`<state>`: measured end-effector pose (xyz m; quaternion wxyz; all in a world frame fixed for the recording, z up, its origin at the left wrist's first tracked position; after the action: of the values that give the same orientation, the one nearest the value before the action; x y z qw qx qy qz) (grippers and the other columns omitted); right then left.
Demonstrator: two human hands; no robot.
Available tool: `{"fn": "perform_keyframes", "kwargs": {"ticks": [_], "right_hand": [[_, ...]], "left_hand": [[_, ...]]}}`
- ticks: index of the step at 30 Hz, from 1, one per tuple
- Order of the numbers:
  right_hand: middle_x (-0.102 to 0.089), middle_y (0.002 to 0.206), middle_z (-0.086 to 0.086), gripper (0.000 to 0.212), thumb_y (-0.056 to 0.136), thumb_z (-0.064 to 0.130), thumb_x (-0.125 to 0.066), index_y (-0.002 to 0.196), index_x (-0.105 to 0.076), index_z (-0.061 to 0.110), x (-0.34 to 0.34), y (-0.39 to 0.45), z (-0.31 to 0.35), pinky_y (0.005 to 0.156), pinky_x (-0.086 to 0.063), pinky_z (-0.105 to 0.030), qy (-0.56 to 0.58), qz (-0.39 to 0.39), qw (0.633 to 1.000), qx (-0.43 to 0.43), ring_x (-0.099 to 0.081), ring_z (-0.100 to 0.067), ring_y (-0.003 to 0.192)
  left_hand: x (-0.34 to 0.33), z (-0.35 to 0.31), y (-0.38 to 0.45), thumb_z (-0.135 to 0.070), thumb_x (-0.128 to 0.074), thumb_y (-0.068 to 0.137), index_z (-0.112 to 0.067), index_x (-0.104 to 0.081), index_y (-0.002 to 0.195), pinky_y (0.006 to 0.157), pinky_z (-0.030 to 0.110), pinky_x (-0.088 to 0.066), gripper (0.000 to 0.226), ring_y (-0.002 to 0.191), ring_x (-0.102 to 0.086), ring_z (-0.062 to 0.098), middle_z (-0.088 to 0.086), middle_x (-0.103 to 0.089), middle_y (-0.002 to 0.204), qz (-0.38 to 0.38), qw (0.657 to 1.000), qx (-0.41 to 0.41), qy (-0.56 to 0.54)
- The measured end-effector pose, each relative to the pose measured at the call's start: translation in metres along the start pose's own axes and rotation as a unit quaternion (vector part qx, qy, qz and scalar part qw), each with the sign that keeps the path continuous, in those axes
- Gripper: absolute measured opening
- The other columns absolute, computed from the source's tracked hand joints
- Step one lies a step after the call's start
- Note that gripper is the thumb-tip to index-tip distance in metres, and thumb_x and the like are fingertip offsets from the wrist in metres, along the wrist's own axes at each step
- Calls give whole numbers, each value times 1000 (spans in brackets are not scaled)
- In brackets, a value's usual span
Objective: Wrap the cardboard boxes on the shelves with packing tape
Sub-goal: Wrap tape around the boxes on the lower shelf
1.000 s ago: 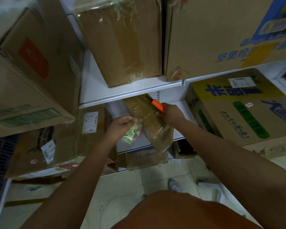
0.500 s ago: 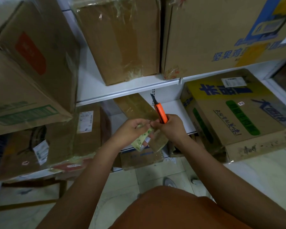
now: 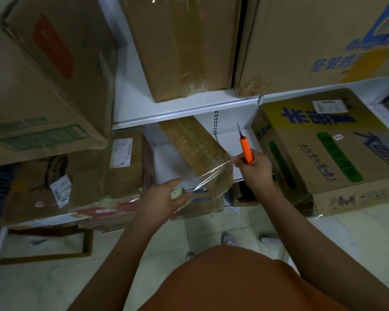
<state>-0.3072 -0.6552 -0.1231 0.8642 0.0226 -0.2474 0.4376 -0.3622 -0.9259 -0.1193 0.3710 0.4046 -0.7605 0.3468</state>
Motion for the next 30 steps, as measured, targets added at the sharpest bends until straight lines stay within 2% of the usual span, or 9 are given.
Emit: {"fn": "perform_keyframes", "kwargs": {"ticks": [3,6,10,13,17,22,27,30], "right_hand": [[-71,83,-11,15,87,26,-74,78,-66,16,6,4,0,76,-51,-34,10,-17,1000,-5,-67,-26,80],[-70,80,-11,16,87,26,-74,78,-66,16,9,10,-4,68,-49,-29,1,-25,1000,-12,-66,-24,76],[-68,77,-8,17,87,26,-73,79,-67,13,-5,13,-7,69,-52,-32,-15,-14,1000,-22,-64,-23,74],[-69,79,-9,15,87,27,-74,79,-68,15,-6,16,-9,77,-55,-39,-4,-15,1000,-21,-66,-26,79],[-67,85,-17,18,90,27,-70,90,-69,9,6,20,-4,78,-54,-41,-5,-29,1000,-7,-64,-32,81],[-67,84,-15,12,90,27,-69,88,-68,15,3,28,-18,82,-55,-45,-3,-28,999,-26,-65,-32,82],[-67,83,-5,10,89,28,-70,88,-67,18,-6,39,-29,80,-51,-34,23,-16,998,-58,-64,-22,82],[-62,72,-3,15,89,30,-71,79,-65,19,-20,49,-43,75,-49,-36,13,21,996,-85,-59,-23,74]], "left_hand": [[-1,-7,7,-63,-59,88,-40,-52,139,78,31,-56,57,92,-71,23,1,-72,115,-17,1000,-1,26],[-7,-9,13,-65,-55,89,-40,-50,140,75,36,-59,57,79,-72,24,4,-73,106,-12,998,-1,55],[-19,-1,21,-63,-54,90,-32,-50,143,77,39,-59,61,81,-73,25,5,-73,113,5,998,20,54],[-26,0,25,-66,-51,90,-32,-48,144,78,38,-59,64,81,-73,25,6,-73,110,18,998,29,57],[-21,-14,29,-61,-52,93,-28,-56,135,76,34,-57,54,84,-71,25,6,-74,101,-5,997,13,77],[-29,-22,36,-64,-47,92,-31,-60,124,70,33,-57,48,71,-70,20,1,-73,89,2,995,8,95],[-42,-21,45,-63,-44,95,-29,-54,136,69,30,-51,54,82,-69,21,4,-74,97,11,991,-5,134],[-53,-24,52,-60,-41,98,-27,-52,137,65,31,-47,52,83,-67,23,6,-72,95,31,990,-22,132]]}}
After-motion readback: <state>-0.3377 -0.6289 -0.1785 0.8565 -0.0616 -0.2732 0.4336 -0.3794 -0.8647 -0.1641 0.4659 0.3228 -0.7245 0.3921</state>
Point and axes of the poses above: each hand's wrist, its own y-axis towards the middle knuckle, its own x-axis out of the back of the hand, z = x × y, the point moved 9 cm from there along y, towards the middle knuckle
